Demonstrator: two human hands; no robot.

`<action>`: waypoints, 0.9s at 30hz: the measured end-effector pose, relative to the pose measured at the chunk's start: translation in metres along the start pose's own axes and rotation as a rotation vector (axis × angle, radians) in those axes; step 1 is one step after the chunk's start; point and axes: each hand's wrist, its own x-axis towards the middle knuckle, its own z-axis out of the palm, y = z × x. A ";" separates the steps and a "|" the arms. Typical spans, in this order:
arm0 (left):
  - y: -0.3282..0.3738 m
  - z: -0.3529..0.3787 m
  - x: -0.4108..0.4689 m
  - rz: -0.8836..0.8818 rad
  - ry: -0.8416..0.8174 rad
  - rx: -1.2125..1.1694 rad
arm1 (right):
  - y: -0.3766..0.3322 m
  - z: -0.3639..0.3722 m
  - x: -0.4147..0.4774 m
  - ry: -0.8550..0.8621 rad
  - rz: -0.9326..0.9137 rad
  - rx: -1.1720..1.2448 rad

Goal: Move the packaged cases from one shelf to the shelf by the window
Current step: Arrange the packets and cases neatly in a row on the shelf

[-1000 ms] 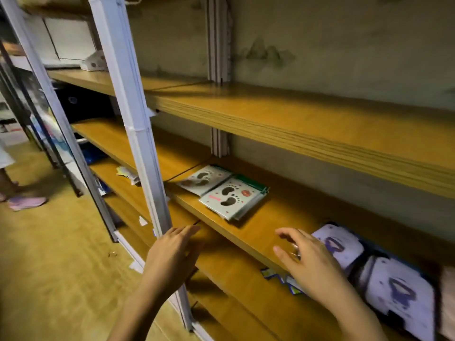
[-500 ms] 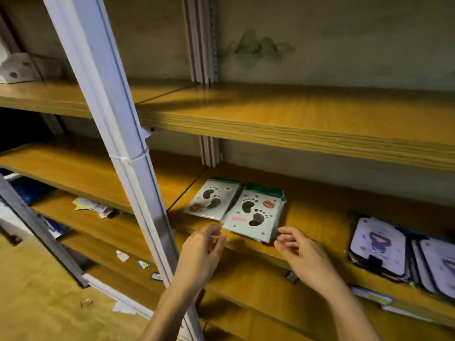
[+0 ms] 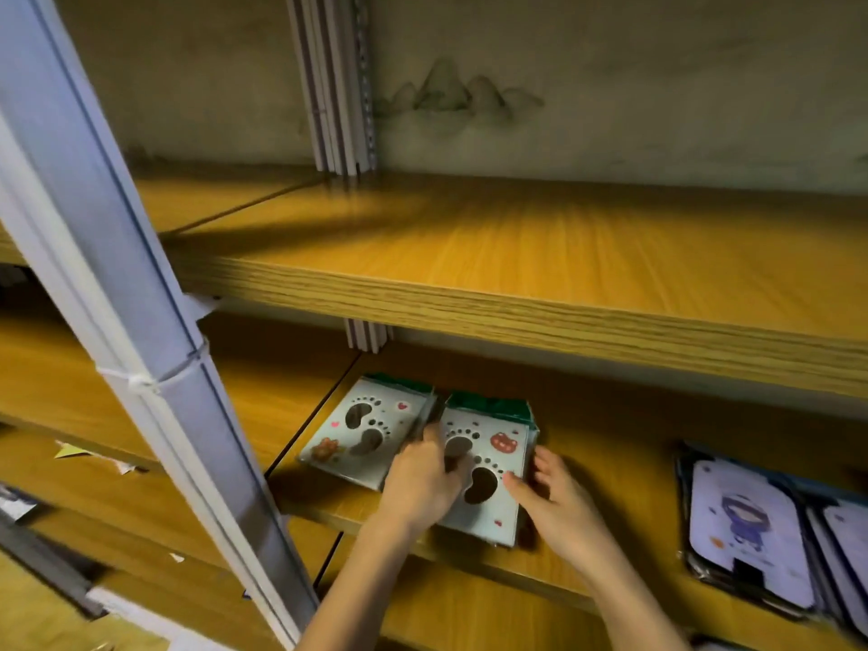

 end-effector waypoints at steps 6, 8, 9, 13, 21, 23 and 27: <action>0.004 0.019 -0.009 0.017 -0.014 -0.327 | 0.019 -0.010 0.007 0.031 0.072 0.138; 0.006 0.024 -0.013 0.012 -0.035 -0.380 | 0.023 -0.011 0.005 0.041 0.086 0.231; 0.007 0.026 -0.014 0.017 -0.034 -0.388 | 0.024 -0.010 0.004 0.049 0.092 0.266; 0.012 0.026 -0.018 0.080 -0.003 -0.366 | 0.022 -0.004 -0.003 0.099 0.086 0.369; 0.001 -0.024 -0.021 0.163 0.014 -0.543 | -0.023 0.013 -0.021 0.184 -0.158 0.485; -0.017 -0.050 -0.013 0.162 0.046 -0.561 | -0.042 0.031 -0.013 0.125 -0.189 0.481; -0.049 -0.081 0.011 0.007 0.055 -0.500 | -0.064 0.084 0.010 0.090 -0.152 0.507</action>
